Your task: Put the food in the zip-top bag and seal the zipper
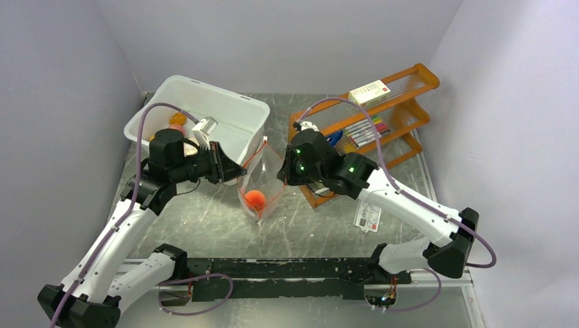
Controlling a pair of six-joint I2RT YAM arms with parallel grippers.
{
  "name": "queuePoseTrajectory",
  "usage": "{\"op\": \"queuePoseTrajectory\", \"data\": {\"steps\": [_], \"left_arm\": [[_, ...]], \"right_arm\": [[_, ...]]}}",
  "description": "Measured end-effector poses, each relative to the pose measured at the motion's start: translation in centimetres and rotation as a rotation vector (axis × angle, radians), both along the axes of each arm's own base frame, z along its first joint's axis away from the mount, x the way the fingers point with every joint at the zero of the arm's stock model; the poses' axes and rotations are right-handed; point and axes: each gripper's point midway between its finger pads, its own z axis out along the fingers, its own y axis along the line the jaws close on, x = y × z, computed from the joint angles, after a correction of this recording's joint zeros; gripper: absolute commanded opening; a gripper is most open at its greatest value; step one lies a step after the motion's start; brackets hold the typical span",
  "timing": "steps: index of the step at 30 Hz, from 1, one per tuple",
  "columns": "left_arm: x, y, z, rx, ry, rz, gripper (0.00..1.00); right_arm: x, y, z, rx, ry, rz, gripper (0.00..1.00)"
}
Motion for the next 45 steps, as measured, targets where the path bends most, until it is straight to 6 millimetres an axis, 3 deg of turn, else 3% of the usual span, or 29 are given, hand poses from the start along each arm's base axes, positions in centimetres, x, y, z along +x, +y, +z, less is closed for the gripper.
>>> {"op": "queuePoseTrajectory", "data": {"steps": [3, 6, 8, 11, 12, 14, 21, 30, 36, 41, 45], "left_arm": [[0.0, 0.0, 0.0, -0.001, -0.001, 0.001, 0.26], [0.0, 0.0, 0.1, -0.002, -0.004, 0.003, 0.55], [0.1, 0.1, 0.2, 0.000, -0.015, 0.009, 0.65], [0.3, 0.4, 0.3, 0.011, -0.033, 0.029, 0.82], [0.5, 0.6, 0.2, 0.021, -0.039, 0.038, 0.91], [0.9, 0.9, 0.0, 0.049, -0.044, 0.056, 1.00], [3.4, 2.5, -0.5, 0.169, -0.053, 0.172, 1.00], [7.9, 6.5, -2.2, 0.419, -0.092, 0.375, 0.98], [12.1, 9.7, -5.2, 0.606, -0.051, 0.462, 0.92], [15.9, 15.0, -7.8, 0.674, 0.052, 0.580, 0.91], [18.2, 18.7, -8.5, 0.685, 0.086, 0.668, 0.90]], "right_arm": [[-0.1, -0.3, 1.7, 0.020, -0.028, 0.005, 0.00], [-0.5, -0.8, 3.5, 0.057, -0.064, 0.021, 0.00], [-1.0, -1.0, 4.3, 0.073, -0.081, 0.044, 0.00], [-1.4, -1.0, 4.2, 0.069, -0.085, 0.078, 0.00], [-1.4, -1.0, 3.8, 0.060, -0.083, 0.086, 0.00], [-1.4, -1.1, 3.2, 0.038, -0.080, 0.095, 0.00], [-1.7, -1.5, 1.4, -0.014, -0.075, 0.123, 0.00], [-2.8, -2.3, -0.1, -0.041, -0.077, 0.189, 0.00], [-3.1, -3.1, -0.8, -0.066, -0.105, 0.213, 0.00], [-3.0, -3.4, -1.3, -0.090, -0.123, 0.228, 0.00], [-2.9, -3.5, -0.6, -0.096, -0.161, 0.254, 0.00]]}}
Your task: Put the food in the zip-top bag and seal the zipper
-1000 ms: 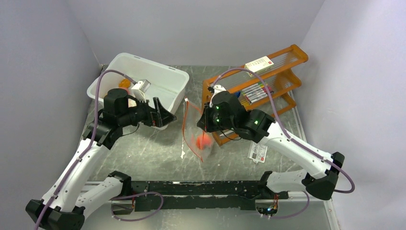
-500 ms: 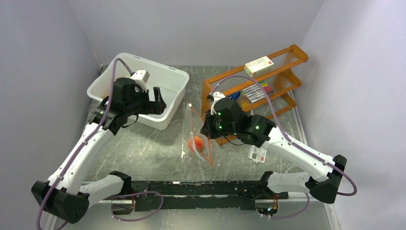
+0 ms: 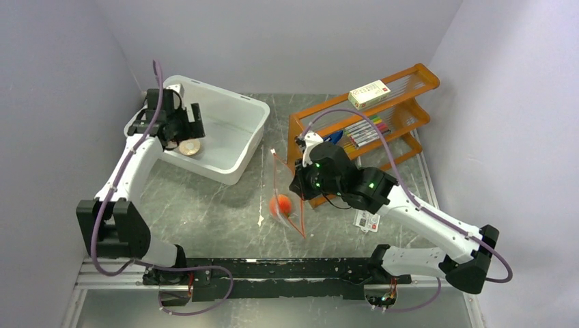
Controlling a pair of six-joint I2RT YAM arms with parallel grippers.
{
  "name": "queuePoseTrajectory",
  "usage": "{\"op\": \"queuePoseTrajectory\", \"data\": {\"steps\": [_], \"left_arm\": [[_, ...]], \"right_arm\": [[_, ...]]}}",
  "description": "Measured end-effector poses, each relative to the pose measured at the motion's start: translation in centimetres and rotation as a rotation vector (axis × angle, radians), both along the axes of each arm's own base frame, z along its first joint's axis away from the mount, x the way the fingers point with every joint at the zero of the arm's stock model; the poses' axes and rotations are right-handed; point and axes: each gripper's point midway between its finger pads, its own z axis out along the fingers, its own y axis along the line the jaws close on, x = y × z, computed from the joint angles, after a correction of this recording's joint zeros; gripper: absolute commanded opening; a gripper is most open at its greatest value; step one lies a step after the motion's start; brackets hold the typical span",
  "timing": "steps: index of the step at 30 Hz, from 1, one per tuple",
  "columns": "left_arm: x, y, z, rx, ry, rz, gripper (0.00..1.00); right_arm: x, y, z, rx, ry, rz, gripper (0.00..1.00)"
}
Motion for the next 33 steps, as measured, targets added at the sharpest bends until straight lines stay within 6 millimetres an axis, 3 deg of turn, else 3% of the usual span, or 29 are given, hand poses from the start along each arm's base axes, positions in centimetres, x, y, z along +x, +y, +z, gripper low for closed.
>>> {"op": "queuePoseTrajectory", "data": {"steps": [6, 8, 9, 12, 14, 18, 21, 25, 33], "left_arm": [[3.3, 4.2, -0.8, 0.032, 0.005, 0.110, 0.87], [4.4, 5.5, -0.8, 0.068, -0.008, 0.137, 0.76], [4.9, 6.1, -0.8, 0.089, -0.013, 0.147, 0.75], [6.7, 7.3, -0.3, 0.130, -0.027, 0.152, 0.82], [8.5, 8.0, 0.0, 0.149, -0.041, 0.156, 0.81], [10.9, 9.1, -1.1, 0.167, -0.030, 0.167, 0.82], [11.3, 9.6, -3.7, 0.167, 0.025, 0.172, 0.83], [11.3, 10.6, -7.3, 0.156, 0.095, 0.176, 0.86], [11.1, 11.4, -9.6, 0.140, 0.143, 0.182, 0.95]], "right_arm": [[-0.6, 0.4, 2.6, 0.113, -0.058, 0.040, 0.00], [-0.8, 0.2, 2.8, 0.159, -0.082, 0.038, 0.00], [-0.9, -0.2, 2.4, 0.166, -0.086, 0.028, 0.00], [-0.7, -0.7, 2.3, 0.167, -0.100, 0.000, 0.00], [-0.2, -0.6, 3.0, 0.165, -0.113, -0.013, 0.00], [1.2, 0.5, 6.1, 0.168, -0.159, -0.022, 0.00], [2.0, 1.2, 7.6, 0.157, -0.188, -0.011, 0.00], [2.4, 1.2, 7.6, 0.115, -0.201, -0.005, 0.00], [2.4, 1.0, 6.2, 0.067, -0.169, -0.006, 0.00]]}}
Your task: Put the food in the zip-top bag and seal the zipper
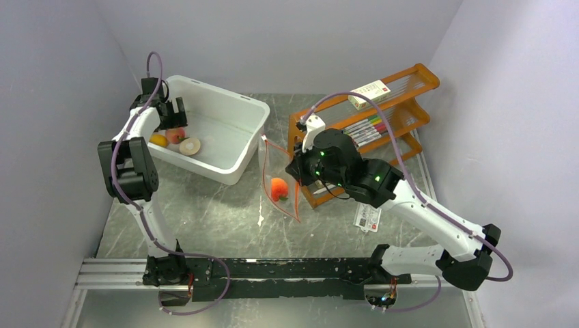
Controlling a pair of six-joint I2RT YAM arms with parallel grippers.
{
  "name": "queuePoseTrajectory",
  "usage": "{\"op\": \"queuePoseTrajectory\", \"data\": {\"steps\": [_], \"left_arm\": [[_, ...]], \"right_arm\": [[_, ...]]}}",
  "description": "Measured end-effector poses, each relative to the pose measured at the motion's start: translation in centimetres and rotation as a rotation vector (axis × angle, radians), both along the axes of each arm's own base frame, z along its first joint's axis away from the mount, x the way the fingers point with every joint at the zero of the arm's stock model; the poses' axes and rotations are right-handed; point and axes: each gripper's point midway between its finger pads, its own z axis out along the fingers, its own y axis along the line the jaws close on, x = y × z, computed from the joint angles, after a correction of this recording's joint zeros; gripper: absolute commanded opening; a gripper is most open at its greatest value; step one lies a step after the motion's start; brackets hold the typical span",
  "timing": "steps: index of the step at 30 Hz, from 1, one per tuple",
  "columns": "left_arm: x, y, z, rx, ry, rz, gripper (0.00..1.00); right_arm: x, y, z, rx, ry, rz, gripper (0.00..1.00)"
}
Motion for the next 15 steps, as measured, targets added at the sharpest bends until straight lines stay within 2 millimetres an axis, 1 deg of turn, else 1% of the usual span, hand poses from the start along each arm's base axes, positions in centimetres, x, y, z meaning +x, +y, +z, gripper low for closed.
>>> {"op": "queuePoseTrajectory", "data": {"steps": [2, 7, 15], "left_arm": [[0.0, -0.1, -0.2, -0.003, 0.003, -0.006, 0.96], [0.1, -0.3, -1.0, -0.013, 0.016, -0.024, 0.93], [0.0, -0.4, -3.7, -0.018, 0.067, -0.034, 0.87]], "right_arm": [[0.0, 0.0, -0.3, -0.008, 0.005, 0.000, 0.00], [0.0, 0.0, -0.3, -0.011, 0.007, 0.000, 0.00], [0.0, 0.1, -0.4, -0.012, 0.009, 0.005, 0.00]]}}
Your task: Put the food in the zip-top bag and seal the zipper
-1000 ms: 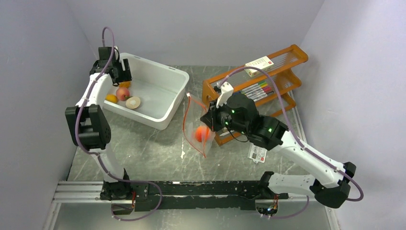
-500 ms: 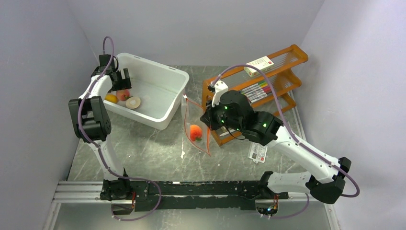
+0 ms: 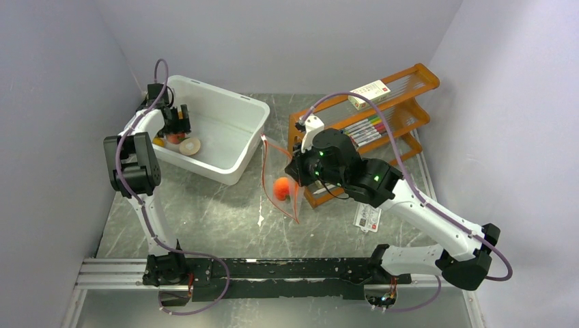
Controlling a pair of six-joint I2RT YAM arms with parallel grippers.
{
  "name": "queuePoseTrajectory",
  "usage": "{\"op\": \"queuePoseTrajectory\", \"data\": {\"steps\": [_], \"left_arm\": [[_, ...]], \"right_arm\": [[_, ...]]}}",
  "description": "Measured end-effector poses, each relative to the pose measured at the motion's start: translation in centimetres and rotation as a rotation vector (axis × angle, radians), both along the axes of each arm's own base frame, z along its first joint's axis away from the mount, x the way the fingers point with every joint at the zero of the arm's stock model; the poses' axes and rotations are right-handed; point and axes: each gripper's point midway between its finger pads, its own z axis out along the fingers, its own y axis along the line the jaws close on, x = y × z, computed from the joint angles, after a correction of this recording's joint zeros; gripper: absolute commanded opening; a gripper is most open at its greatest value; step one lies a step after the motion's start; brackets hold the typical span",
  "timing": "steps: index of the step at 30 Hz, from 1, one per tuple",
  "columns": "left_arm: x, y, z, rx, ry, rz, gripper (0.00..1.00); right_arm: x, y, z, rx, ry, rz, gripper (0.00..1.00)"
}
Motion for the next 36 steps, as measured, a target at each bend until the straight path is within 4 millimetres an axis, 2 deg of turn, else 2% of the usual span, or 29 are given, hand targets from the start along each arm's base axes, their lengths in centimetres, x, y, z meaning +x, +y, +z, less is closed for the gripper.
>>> {"op": "queuePoseTrajectory", "data": {"steps": [2, 5, 12, 17, 20, 24, 31, 36], "left_arm": [[0.1, 0.0, -0.5, 0.000, 0.005, -0.001, 0.83], [0.3, 0.0, -1.0, -0.001, 0.004, -0.001, 0.70], [0.8, 0.0, -0.7, 0.000, -0.025, -0.005, 0.52], [-0.1, -0.6, -0.6, -0.024, -0.031, -0.019, 0.49], [-0.2, -1.1, 0.4, -0.046, -0.052, -0.028, 0.48], [-0.5, -1.7, 3.4, -0.070, -0.118, -0.033, 0.48], [-1.0, -3.2, 10.4, -0.133, -0.268, -0.043, 0.47], [-2.7, -5.2, 15.3, -0.207, -0.357, -0.092, 0.47]], "right_arm": [[-0.1, 0.1, 0.1, 0.005, 0.001, 0.006, 0.00], [-0.2, 0.2, -0.1, 0.006, 0.005, 0.012, 0.00], [-0.6, -0.2, -1.8, 0.003, 0.036, 0.001, 0.00], [-0.5, -0.3, -2.4, 0.003, 0.072, -0.037, 0.00], [-0.7, -0.1, -2.6, 0.010, 0.092, -0.036, 0.00], [-1.0, 0.0, -3.6, 0.014, 0.129, -0.048, 0.00], [-1.9, 0.1, -7.0, -0.018, 0.269, -0.095, 0.00], [-2.2, -0.3, -7.3, -0.034, 0.297, -0.111, 0.00]]}}
